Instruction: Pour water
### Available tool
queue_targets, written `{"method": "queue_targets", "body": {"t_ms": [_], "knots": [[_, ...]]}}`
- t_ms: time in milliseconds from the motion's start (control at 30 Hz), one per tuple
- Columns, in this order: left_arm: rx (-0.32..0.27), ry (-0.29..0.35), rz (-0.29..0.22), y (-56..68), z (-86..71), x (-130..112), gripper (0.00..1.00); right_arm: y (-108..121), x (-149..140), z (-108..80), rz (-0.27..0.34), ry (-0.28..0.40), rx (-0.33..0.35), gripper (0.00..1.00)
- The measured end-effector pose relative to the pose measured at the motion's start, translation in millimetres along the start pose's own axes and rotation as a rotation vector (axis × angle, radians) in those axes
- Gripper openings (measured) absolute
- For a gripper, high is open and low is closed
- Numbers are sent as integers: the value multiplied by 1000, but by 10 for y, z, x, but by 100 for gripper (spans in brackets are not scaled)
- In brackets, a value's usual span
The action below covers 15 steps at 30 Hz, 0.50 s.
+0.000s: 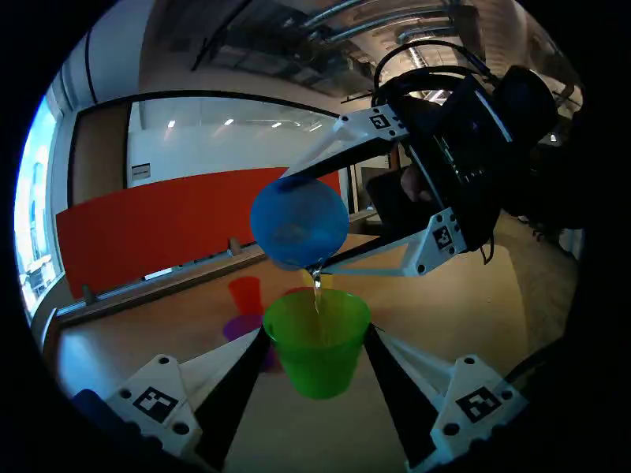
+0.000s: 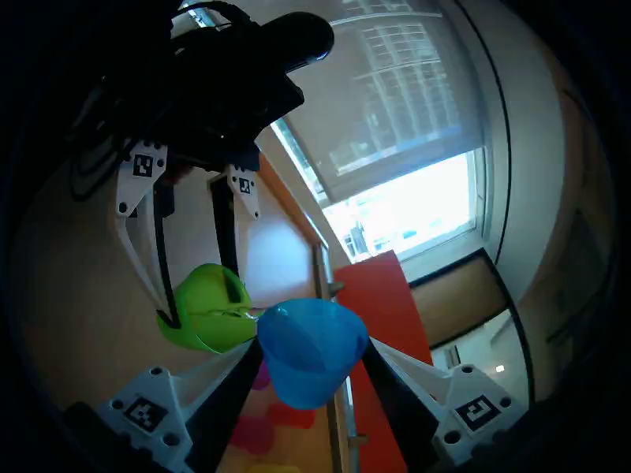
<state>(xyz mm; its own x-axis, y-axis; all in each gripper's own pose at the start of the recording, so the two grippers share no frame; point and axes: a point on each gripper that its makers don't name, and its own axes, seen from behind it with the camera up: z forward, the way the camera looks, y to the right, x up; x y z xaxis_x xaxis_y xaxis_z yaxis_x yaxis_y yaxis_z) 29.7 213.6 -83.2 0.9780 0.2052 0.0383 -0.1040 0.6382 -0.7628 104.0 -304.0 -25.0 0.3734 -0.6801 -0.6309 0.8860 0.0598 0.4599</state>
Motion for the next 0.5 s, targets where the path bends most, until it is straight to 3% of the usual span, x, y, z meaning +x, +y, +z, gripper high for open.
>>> {"method": "queue_targets", "body": {"t_ms": [500], "knots": [[0,0,-2,-11,3,-1,86,3,20,-12,-55,-5,-4,91]]}}
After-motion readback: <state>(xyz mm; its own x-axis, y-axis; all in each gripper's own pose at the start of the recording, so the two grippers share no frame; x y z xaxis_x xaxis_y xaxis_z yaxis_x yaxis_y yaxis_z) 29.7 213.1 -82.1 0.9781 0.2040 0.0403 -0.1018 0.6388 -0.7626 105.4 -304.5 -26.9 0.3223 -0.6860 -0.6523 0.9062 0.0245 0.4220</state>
